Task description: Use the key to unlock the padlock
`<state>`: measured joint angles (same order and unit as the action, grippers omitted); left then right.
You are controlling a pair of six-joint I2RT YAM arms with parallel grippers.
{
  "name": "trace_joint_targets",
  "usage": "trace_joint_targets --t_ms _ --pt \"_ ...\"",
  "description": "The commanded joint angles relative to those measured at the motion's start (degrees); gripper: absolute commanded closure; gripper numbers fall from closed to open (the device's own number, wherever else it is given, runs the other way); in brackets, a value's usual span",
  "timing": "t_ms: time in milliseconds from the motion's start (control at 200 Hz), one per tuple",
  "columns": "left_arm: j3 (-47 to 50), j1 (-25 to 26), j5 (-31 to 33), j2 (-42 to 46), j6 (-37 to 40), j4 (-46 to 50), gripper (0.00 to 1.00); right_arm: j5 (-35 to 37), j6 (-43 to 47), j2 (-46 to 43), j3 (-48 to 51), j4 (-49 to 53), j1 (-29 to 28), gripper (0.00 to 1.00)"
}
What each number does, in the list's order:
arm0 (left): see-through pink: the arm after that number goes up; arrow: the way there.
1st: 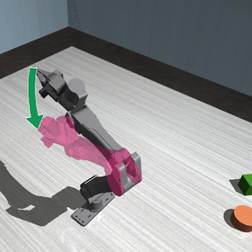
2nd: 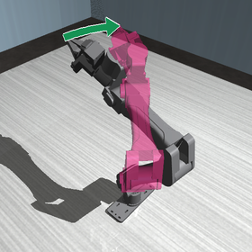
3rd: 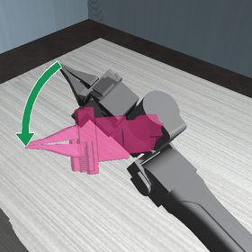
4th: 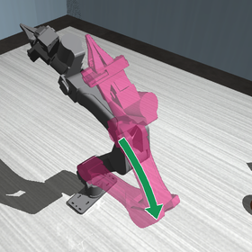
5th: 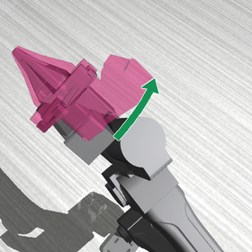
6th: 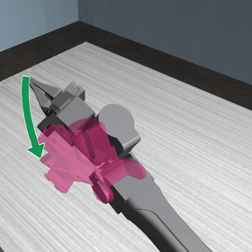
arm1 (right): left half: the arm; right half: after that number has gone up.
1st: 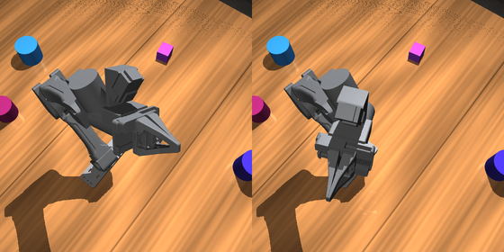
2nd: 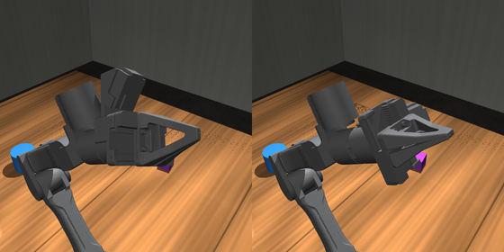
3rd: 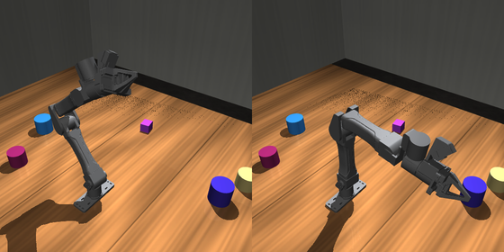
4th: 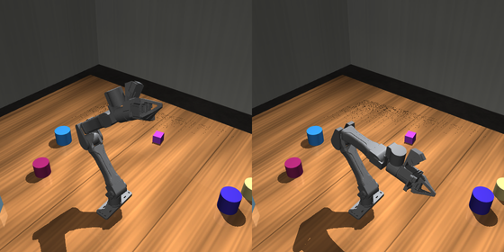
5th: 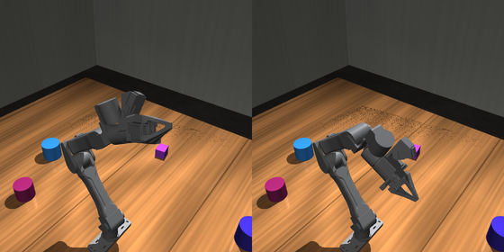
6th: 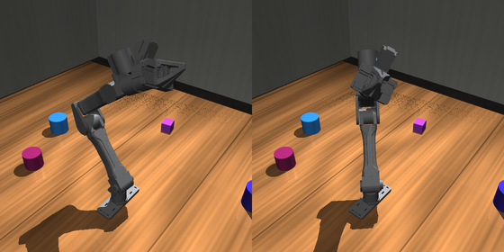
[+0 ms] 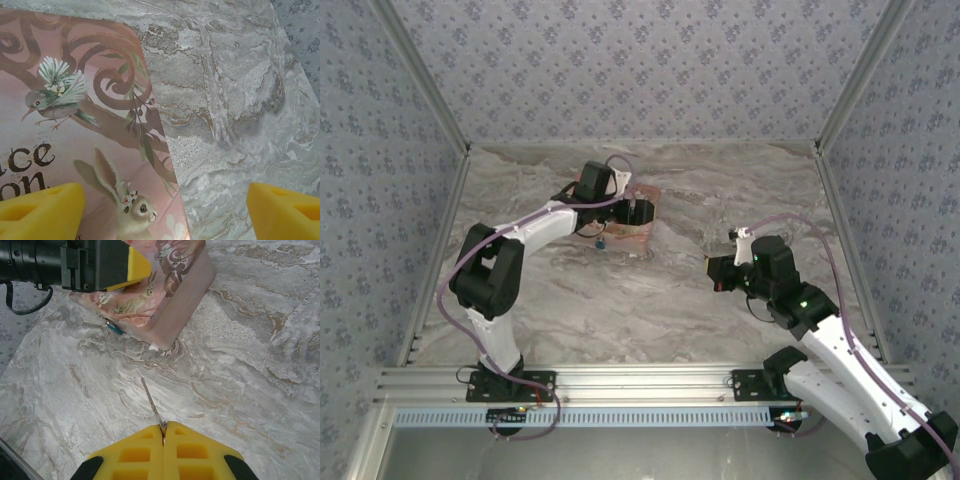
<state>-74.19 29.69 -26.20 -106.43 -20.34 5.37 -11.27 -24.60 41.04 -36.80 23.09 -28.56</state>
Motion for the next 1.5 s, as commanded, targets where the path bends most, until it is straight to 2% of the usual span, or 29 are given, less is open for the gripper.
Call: trace_joint_targets --t_ms 0,575,820,1054,1229,1394,1494 --pt "3.5 0.8 -2.9 0.1 0.6 1.8 0.17 1.4 -0.1 0.0 -1.4 1.8 -0.4 1.00" --pt "12.4 6.2 -5.7 6.3 8.3 12.2 0.20 3.1 1.1 0.1 -3.3 5.8 1.4 1.00" --pt "16.3 8.1 -6.0 13.1 5.8 8.7 0.19 1.7 1.0 0.2 -1.9 4.2 2.4 1.00" --pt "14.6 8.0 -3.1 20.5 3.3 3.8 0.15 -2.2 -2.0 2.5 2.0 -4.4 2.0 1.00" --pt "18.5 6.0 2.0 28.9 1.4 3.3 0.11 -2.4 -4.4 6.1 3.5 -10.9 -1.7 1.00" --pt "29.0 -0.5 2.6 40.4 -3.5 3.9 0.09 -1.3 -4.7 9.2 3.1 -13.7 -5.0 1.00" --pt "33.8 -4.0 3.1 46.6 -5.1 8.1 0.08 -1.1 -4.6 10.3 3.0 -14.4 -5.5 1.00"
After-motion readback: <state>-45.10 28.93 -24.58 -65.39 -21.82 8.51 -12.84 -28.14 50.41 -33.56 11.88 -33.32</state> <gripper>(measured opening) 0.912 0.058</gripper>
